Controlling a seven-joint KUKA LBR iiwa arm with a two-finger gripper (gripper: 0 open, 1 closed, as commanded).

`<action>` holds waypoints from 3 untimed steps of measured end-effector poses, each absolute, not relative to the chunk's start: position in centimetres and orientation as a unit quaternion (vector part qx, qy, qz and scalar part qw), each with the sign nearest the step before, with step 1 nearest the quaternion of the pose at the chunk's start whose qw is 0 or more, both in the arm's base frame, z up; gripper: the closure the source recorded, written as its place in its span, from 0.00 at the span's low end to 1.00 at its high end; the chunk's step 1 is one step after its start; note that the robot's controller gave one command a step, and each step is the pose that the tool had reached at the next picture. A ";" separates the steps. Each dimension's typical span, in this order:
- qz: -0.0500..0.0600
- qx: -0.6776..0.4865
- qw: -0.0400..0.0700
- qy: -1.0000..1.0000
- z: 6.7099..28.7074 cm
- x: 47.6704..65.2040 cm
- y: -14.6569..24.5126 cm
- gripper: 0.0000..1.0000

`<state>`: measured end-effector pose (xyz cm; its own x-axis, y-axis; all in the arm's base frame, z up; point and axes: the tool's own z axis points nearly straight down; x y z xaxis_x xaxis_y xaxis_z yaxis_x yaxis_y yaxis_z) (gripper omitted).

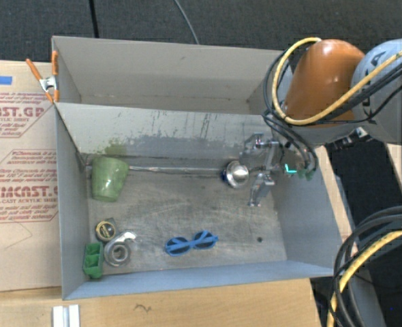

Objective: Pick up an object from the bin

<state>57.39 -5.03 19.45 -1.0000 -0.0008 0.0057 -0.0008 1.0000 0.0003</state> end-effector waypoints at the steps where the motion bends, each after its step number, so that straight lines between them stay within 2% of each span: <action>1: 0.000 0.230 -0.002 -0.973 7.1 52.0 5.8 0.00; 2: 0.000 0.233 0.000 -0.973 10.1 48.9 4.3 0.00; 3: -0.001 0.223 0.001 -0.975 9.9 47.9 2.9 0.00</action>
Offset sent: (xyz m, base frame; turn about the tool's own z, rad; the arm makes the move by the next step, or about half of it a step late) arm -0.0559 0.1069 -0.1245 -0.4603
